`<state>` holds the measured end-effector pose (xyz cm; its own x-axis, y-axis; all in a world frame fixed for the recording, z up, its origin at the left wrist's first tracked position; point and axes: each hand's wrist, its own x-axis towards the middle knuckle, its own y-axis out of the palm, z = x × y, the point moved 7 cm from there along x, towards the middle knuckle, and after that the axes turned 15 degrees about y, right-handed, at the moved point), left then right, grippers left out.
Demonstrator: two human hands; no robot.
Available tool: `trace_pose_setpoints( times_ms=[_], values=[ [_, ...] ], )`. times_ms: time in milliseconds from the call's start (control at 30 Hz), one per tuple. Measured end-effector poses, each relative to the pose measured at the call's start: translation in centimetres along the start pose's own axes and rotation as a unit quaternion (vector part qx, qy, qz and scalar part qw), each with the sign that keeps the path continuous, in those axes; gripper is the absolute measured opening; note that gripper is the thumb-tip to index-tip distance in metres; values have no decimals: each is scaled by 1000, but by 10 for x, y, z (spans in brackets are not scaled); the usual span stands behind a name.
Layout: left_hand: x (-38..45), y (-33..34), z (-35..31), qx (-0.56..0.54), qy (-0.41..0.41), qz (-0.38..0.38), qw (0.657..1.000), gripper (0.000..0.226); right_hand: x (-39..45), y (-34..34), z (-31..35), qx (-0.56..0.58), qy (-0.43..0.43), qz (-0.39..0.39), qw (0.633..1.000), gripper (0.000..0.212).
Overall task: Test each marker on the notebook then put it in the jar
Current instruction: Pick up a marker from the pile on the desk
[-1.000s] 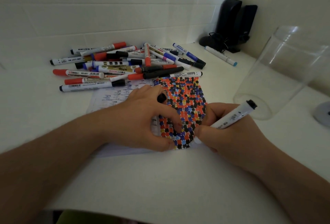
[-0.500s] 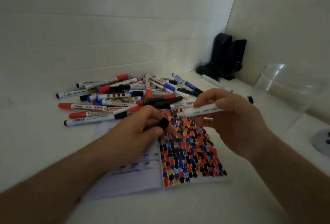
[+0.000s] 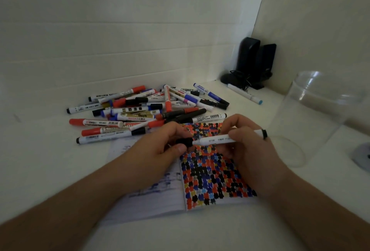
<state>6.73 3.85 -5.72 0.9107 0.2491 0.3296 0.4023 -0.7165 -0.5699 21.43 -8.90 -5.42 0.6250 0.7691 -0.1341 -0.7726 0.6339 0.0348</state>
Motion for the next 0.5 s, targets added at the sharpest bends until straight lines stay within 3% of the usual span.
trace_pose_setpoints(
  times_ms=[133, 267, 500],
  values=[
    [1, 1, -1, 27, 14, 7, 1000, 22, -8, 6, 6, -62, -21, 11, 998, 15],
    [1, -8, 2, -18, 25, -48, 998, 22, -15, 2, 17, -165, -75, -16, 983, 7],
    [-3, -6, -4, 24, 51, -78, 995, 22, -22, 14, 18, -293, -148, -30, 944, 16]
  ],
)
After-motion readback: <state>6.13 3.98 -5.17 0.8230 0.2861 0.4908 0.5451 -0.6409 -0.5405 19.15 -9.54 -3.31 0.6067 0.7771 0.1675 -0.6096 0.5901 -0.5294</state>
